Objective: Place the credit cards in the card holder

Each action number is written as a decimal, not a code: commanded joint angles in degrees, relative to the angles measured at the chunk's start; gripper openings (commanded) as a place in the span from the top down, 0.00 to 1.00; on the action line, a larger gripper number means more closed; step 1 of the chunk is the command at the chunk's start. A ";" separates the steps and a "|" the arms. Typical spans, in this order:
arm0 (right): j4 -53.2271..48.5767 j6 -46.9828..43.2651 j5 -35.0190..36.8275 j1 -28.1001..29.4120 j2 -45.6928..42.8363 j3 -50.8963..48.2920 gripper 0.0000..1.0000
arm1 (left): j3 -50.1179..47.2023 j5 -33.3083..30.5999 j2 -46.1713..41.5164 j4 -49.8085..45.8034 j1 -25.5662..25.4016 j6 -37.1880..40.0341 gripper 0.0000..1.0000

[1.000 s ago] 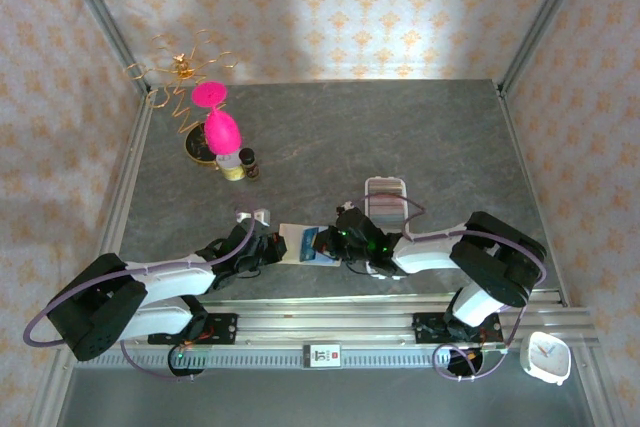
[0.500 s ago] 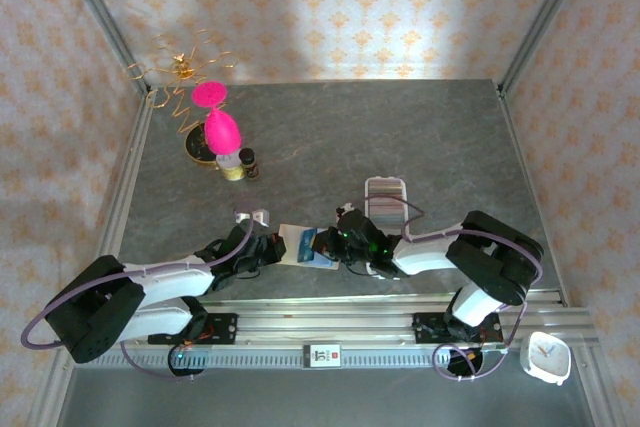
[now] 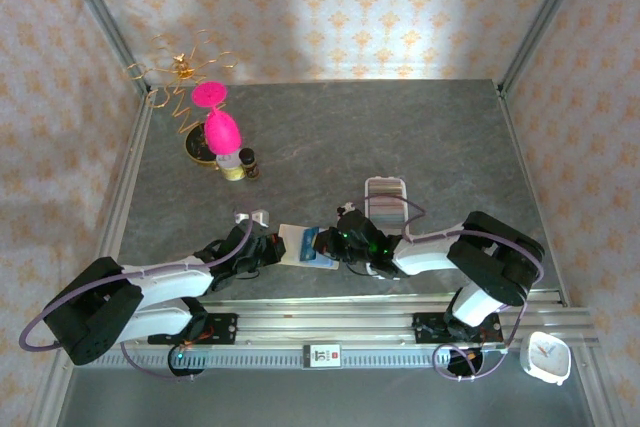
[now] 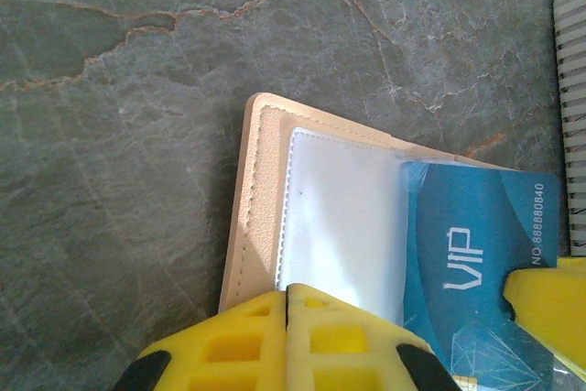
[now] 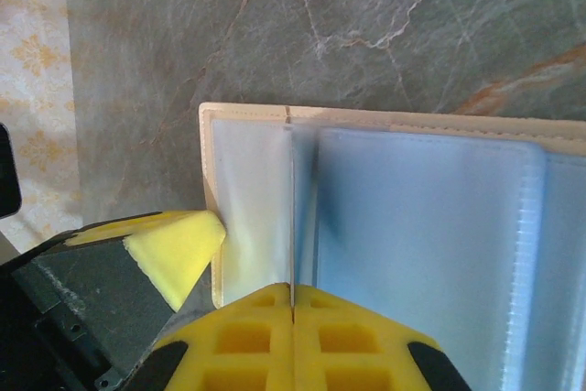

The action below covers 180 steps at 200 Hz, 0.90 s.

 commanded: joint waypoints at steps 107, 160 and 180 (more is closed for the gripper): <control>12.14 3.93 -2.22 0.32 -0.67 -3.48 1.00 | -1.51 -1.29 -0.47 -0.11 -0.29 -0.74 1.00; 11.80 4.87 -2.93 0.42 2.07 -2.12 1.00 | -2.03 -1.41 -1.91 -0.60 -0.34 -0.89 1.00; 9.20 5.39 -0.82 0.40 1.24 -2.21 1.00 | -2.21 -1.51 -2.14 -0.43 -0.27 -1.08 1.00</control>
